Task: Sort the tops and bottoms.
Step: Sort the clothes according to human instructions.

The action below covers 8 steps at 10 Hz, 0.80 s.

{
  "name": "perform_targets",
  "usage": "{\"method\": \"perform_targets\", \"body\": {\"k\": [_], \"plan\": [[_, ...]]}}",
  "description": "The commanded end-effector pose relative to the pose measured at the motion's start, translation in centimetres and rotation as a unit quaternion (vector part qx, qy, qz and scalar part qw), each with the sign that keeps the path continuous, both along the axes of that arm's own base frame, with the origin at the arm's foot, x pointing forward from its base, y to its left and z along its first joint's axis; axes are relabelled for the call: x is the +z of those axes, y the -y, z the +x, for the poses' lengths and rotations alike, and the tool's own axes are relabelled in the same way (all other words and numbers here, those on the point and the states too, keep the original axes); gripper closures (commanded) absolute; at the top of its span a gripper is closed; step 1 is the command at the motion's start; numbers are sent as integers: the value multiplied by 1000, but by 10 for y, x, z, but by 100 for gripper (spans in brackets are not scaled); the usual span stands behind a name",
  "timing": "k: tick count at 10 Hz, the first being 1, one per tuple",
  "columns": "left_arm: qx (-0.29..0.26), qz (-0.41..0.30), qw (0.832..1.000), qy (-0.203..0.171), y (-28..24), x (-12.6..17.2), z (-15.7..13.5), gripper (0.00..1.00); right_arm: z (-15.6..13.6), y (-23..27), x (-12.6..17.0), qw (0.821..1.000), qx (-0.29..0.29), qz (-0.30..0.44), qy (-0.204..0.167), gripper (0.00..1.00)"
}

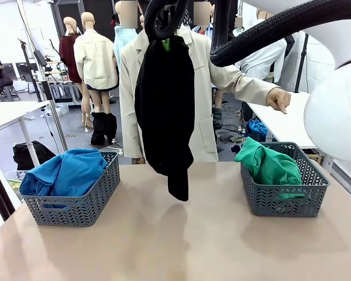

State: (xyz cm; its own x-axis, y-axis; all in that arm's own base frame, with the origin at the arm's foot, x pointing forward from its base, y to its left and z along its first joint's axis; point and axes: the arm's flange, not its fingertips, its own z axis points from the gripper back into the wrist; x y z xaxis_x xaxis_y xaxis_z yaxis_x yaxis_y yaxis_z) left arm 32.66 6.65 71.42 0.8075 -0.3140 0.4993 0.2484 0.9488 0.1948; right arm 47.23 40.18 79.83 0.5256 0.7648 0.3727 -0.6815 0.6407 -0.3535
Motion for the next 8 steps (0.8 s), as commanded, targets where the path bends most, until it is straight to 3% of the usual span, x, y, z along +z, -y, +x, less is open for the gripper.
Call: {"method": "perform_targets", "body": {"k": [1,6,8], "plan": [[3,-1,1000,-4,-1,2,0,0,-2,2,4,1000,-1,2,6,100],[3,-1,1000,-4,-1,2,0,0,0,0,0,1000,0,0,0,100],[3,-1,1000,-4,-1,2,0,0,5,36,46,995,-31,-43,87,100]]}}
